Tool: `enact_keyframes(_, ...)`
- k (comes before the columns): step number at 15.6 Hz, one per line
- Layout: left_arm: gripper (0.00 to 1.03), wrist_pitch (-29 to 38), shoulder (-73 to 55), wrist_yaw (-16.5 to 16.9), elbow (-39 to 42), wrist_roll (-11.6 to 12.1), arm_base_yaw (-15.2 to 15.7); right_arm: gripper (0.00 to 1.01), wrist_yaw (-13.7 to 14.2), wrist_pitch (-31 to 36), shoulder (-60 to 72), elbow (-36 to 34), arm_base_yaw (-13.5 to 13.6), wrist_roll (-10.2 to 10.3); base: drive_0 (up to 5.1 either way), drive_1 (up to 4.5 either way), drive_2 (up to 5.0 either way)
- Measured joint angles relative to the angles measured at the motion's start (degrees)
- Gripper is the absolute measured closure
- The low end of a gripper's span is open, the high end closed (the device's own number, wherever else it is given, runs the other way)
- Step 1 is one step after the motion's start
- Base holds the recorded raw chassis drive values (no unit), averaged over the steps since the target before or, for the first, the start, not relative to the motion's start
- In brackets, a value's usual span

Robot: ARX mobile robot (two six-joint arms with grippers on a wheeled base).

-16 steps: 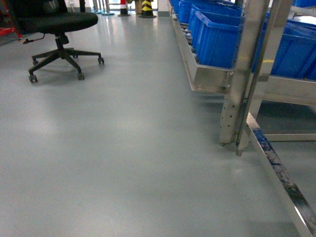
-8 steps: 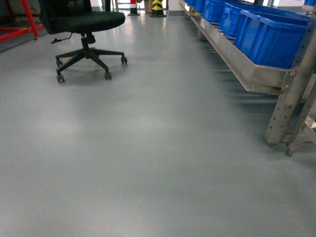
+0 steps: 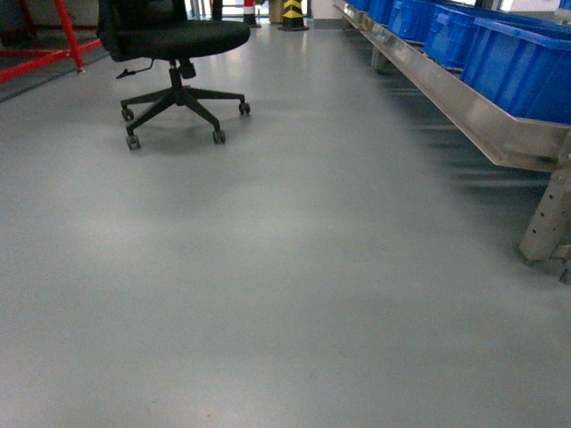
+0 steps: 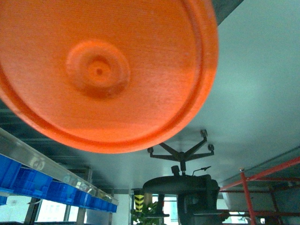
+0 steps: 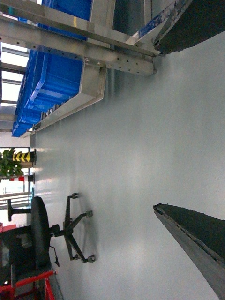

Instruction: Pick capacitor and pack into box

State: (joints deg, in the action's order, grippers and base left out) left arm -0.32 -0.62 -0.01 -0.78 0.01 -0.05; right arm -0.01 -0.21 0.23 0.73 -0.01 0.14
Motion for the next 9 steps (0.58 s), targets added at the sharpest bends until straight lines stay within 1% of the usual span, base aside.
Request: enact_keyframes(9,0.59,-0.1,0.0,0.0,0.0,0.0,0.0,0.03,0.0,-0.1,0.0,0.0,0.0,0.0,-4.9,2.50,2.5)
